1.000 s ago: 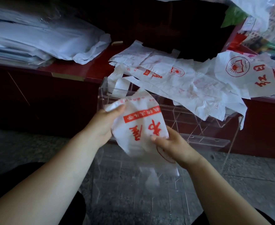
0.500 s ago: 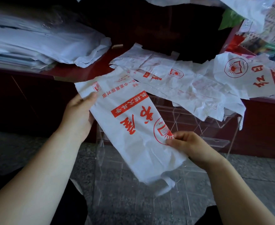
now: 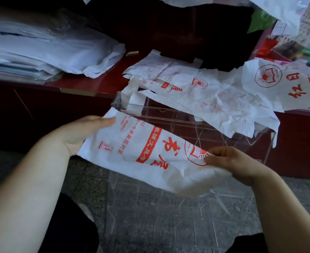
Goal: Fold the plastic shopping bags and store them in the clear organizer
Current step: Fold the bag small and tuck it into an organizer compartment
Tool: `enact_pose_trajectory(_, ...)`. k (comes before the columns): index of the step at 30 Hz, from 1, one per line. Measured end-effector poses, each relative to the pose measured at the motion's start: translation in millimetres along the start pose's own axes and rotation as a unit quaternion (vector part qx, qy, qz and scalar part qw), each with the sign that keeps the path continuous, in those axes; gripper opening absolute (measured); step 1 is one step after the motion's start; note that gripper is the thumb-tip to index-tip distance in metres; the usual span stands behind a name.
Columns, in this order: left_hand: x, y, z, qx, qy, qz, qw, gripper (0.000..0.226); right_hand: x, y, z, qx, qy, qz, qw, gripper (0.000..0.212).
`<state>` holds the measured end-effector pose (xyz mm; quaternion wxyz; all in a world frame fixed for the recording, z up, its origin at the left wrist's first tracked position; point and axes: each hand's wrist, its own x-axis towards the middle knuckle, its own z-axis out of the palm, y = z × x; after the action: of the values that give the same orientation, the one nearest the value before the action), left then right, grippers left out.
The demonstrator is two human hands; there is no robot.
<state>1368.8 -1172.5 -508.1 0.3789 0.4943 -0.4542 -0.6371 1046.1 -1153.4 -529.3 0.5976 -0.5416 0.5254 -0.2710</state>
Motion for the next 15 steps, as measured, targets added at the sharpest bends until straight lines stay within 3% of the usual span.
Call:
enact_pose_trajectory(2, 0.3, -4.4, 4.1, 0.072, -0.028, -0.023, 0.997, 0.065, 3.1, 2.6, -3.1, 0.026, -0.007, 0.017, 1.000, 0.015)
enact_pose_trajectory(4, 2.0, -8.6, 8.7, 0.087, -0.033, -0.019, 0.996, 0.069, 3.3, 2.7, -5.1, 0.078, -0.001, 0.016, 0.997, 0.008)
enact_pose_trajectory(8, 9.4, -8.8, 13.8, 0.010, 0.041, 0.004, 0.999, 0.011, 7.4, 13.5, -10.0, 0.169, -0.031, -0.065, 0.983, 0.061)
enact_pose_trajectory(12, 10.1, -7.4, 15.7, -0.048, 0.079, 0.032, 0.995, 0.009, 9.1, 18.3, -4.6, 0.215, -0.118, -0.088, 0.965, 0.090)
enact_pose_trajectory(15, 9.7, -7.9, 14.2, -0.075, 0.078, 0.037, 0.993, 0.015, 10.4, 17.9, 6.7, 0.119, -0.069, -0.070, 0.988, 0.077)
